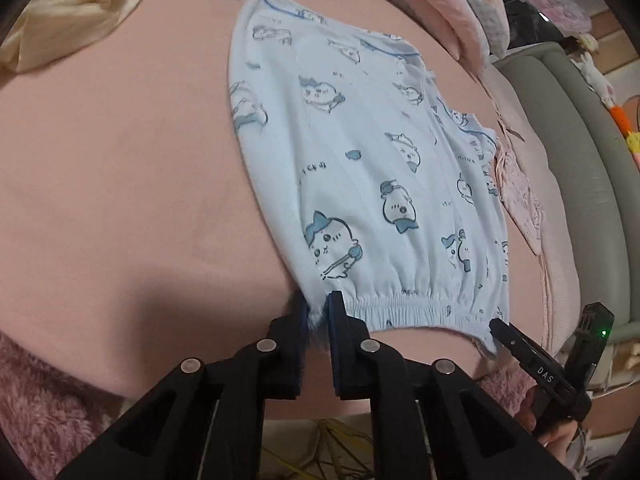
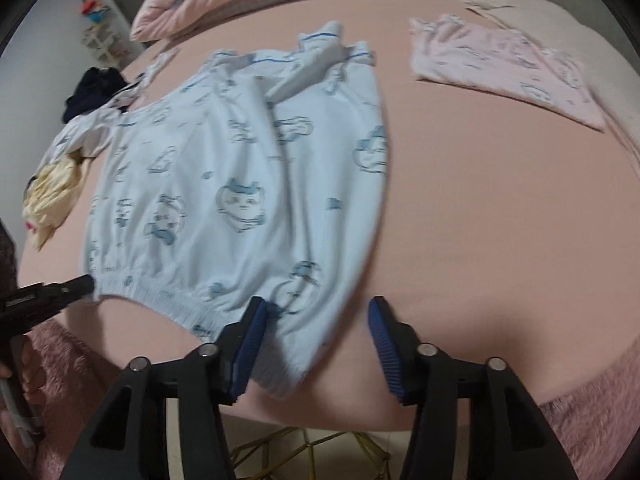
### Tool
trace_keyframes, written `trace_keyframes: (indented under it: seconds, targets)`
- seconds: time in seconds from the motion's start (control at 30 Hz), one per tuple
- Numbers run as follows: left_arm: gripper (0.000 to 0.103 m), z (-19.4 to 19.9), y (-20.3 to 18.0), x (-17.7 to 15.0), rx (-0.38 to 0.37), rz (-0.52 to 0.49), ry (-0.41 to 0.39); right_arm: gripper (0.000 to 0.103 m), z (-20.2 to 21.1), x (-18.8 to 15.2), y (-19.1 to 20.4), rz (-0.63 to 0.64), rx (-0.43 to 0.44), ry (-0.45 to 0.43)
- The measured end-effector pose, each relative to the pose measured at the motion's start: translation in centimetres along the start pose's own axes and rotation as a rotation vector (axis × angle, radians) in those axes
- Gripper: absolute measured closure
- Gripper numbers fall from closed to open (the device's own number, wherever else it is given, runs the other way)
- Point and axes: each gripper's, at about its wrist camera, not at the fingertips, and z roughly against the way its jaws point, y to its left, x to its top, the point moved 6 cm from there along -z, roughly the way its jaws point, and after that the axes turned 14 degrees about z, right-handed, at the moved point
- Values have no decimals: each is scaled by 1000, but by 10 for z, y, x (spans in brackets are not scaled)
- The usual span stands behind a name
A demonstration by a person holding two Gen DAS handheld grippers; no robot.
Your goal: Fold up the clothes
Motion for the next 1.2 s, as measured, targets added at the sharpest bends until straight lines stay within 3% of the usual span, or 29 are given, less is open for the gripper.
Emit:
trace_keyframes:
  seconds: [0.03,0.1,0.33,0.47,0.57,0.67,0.7,0.73,0.83,0.93,1.0,1.03,1.1,1.17,1.2]
  targets:
    - [96,3,-1,-1,-3,-2,-3,83,2,0,4,6,35,-7]
    - [96,9,-3,-4,-10,-5,-8,94,5,1,12,20,75,-29]
    - [96,16,5,-8,67,-5,-36,95,37,17,31,106,39,-94]
    - [95,0,8,-9,129,-22,3,98,-6,-5,23,80,26,50]
    - [91,9,6,-4,163,-27,-5,93,19,0,23,84,54,-11]
    - [92,36,4,8,306,-57,-169,88,54,9,19,108,29,-131]
    - [92,41,-4,11,289,-81,-187,80,59,12,15,112,-4,-147]
    - [92,40,-17,12,225,-106,-166,73,60,15,10,111,-27,-142]
    - [90,23,-60,13,105,-212,-107,73,41,23,-4,73,4,-116]
    - [90,-15,-88,11,222,-340,-91,73,15,15,-11,42,24,-43]
    - [90,-39,-89,2,260,-368,8,76,0,0,-11,61,3,47]
    - [89,-45,-82,-2,297,-359,41,75,5,-3,-10,73,-2,41]
    - [89,-40,-77,-1,277,-318,43,73,21,-6,-16,61,47,52]
    - [90,-35,-84,9,292,-293,66,73,34,3,-26,55,100,-1]
    - [90,-33,-97,18,264,-301,44,73,38,15,-37,55,79,-14]
